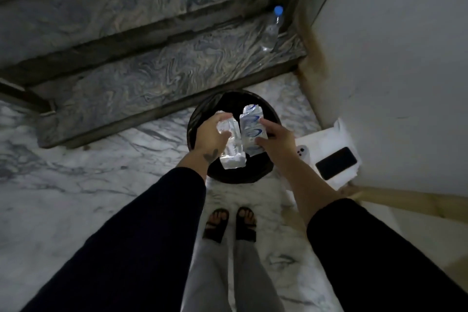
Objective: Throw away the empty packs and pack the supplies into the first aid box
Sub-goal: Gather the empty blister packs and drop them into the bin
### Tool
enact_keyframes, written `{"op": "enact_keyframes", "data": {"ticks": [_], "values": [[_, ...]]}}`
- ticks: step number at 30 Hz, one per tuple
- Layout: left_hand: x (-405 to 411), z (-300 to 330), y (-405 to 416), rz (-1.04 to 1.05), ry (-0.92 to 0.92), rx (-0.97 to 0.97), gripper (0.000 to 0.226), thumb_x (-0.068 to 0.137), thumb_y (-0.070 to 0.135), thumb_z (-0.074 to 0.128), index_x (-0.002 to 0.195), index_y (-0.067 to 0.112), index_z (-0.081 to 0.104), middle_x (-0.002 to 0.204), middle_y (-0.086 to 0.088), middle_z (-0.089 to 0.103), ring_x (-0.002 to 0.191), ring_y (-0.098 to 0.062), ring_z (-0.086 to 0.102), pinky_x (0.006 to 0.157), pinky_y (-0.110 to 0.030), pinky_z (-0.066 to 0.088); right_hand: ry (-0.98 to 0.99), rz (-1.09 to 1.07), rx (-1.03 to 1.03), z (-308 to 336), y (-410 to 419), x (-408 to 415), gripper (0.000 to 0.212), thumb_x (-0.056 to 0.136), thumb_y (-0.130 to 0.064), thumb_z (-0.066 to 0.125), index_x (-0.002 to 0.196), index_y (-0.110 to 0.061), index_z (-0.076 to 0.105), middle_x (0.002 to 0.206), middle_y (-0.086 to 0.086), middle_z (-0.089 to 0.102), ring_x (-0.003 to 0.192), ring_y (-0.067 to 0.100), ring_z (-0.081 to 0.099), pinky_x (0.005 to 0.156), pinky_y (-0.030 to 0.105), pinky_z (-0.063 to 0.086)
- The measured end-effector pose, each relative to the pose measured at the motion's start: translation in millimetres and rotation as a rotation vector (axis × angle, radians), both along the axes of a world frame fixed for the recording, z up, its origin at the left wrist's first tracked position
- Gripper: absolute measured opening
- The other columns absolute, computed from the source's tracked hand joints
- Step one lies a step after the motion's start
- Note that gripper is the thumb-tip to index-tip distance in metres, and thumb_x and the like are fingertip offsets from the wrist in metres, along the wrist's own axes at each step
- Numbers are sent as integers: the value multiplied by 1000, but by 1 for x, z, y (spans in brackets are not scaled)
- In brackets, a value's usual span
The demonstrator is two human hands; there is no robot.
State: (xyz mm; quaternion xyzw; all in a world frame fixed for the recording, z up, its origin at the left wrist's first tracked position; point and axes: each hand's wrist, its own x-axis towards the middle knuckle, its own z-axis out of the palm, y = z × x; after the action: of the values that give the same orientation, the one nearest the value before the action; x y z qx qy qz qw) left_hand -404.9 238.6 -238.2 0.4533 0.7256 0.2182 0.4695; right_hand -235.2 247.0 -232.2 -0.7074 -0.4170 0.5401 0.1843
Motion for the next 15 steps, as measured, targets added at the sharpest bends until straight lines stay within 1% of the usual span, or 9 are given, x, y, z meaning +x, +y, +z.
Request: {"op": "enact_keyframes", "data": {"ticks": [1,2,3,4,7,10,11,13,15], "values": [[-4,-12,4,-10,-19,-47,45,88,0,61,130,16,58,139,-7,54,124,-19,52,96,-11,40,19,16,-33,-13,3,-3,54,84,-4,67,134,-18,53,111,0,65,95,17,64,85,27,56],[-8,-23,7,-13,-41,-120,46,90,3,61,134,19,55,144,-7,49,130,-22,48,105,-26,42,25,42,-73,-24,5,-4,59,84,-7,68,138,-19,48,124,4,62,108,22,62,93,36,54],[-12,-32,9,-18,-50,-196,48,92,6,60,137,21,52,148,-7,45,134,-25,44,108,-39,42,9,76,-124,-35,6,-4,64,84,-10,70,141,-20,43,137,6,55,120,25,56,97,39,50],[-17,-40,10,-23,-49,-257,49,92,8,60,138,21,50,150,-6,42,136,-26,42,109,-44,42,-12,104,-173,-44,6,-4,67,85,-14,70,144,-22,39,145,7,46,129,27,49,99,38,46],[-24,-50,17,-96,-10,-260,47,92,10,61,138,18,52,147,-8,46,134,-29,45,106,-46,44,-28,134,-248,-60,7,-4,65,88,-18,67,145,-23,36,150,8,39,135,27,42,99,35,41],[-19,-40,25,-150,-3,-222,50,90,8,63,139,11,50,145,-9,47,133,-26,46,104,-28,43,-78,179,-245,-56,9,-4,61,89,-22,66,144,-22,39,146,8,44,130,28,47,99,37,42],[-17,-33,27,-160,8,-219,50,90,8,64,139,10,50,145,-10,48,132,-26,48,102,-27,43,-105,190,-228,-49,11,-4,61,88,-22,66,143,-22,40,146,8,45,129,27,48,98,36,43],[-12,-14,33,-196,29,-210,50,90,12,64,138,11,50,144,-10,50,129,-26,50,99,-30,44,-156,213,-183,-28,15,-3,59,88,-23,66,142,-22,41,145,8,47,128,25,50,94,32,44],[-8,10,39,-284,60,-191,50,91,16,64,139,12,49,144,-11,49,130,-27,49,103,-33,44,-215,262,-119,1,17,0,56,89,-22,64,141,-22,43,141,8,52,123,25,54,91,31,46]]}}
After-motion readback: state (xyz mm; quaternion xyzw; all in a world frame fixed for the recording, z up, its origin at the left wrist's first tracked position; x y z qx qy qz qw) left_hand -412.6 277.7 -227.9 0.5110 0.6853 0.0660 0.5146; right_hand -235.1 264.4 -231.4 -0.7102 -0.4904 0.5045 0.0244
